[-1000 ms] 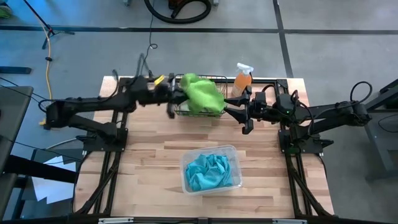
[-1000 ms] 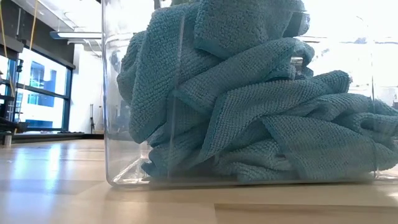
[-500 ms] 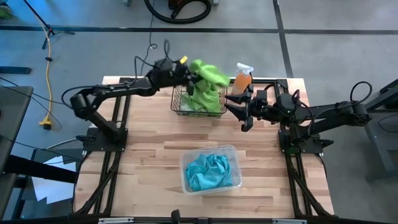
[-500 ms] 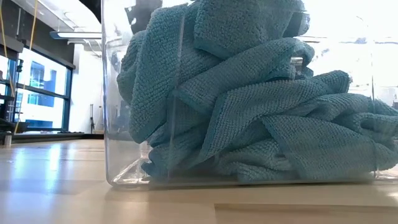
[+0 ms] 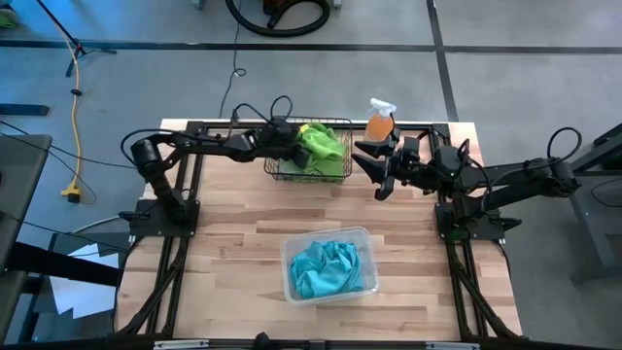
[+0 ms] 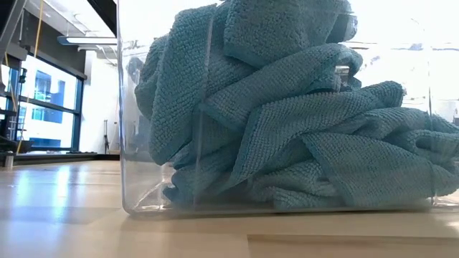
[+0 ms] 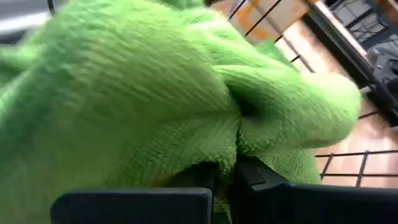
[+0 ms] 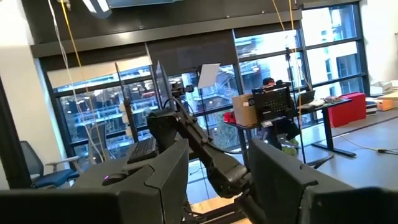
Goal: Sort microfiber towel by color & place in baskets
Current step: Put the green towel into the wire basket
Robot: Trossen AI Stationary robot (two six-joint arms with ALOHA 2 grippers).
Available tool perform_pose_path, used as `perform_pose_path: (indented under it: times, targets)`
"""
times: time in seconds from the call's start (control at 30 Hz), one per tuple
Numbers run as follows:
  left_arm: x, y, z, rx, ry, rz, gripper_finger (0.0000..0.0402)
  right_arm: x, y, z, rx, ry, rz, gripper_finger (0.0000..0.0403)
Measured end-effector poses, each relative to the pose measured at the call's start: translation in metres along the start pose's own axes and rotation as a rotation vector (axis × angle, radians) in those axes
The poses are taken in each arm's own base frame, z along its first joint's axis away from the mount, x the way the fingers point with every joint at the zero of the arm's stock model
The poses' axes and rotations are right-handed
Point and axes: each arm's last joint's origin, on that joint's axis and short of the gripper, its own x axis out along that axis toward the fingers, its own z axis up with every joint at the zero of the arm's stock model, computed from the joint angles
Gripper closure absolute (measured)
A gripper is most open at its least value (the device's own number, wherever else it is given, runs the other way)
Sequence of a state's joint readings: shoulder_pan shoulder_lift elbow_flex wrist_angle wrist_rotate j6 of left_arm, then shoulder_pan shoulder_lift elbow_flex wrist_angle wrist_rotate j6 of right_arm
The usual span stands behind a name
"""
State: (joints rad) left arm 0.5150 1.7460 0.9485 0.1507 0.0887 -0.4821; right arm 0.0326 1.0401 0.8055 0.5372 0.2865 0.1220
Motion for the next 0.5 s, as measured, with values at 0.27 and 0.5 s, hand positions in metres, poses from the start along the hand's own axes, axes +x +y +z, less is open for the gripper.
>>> perform_pose_path:
  times: [0.27, 0.5]
  targets:
    - [0.008, 0.013, -0.012, -0.065, 0.113, 0.03, 0.0388, 0.0, 0.0, 0.002, 0.005, -0.016, 0.001, 0.024]
    - [-0.007, 0.005, -0.002, -0.027, 0.146, 0.026, 0.0313, 0.0, 0.0, 0.002, 0.006, -0.02, 0.002, 0.024]
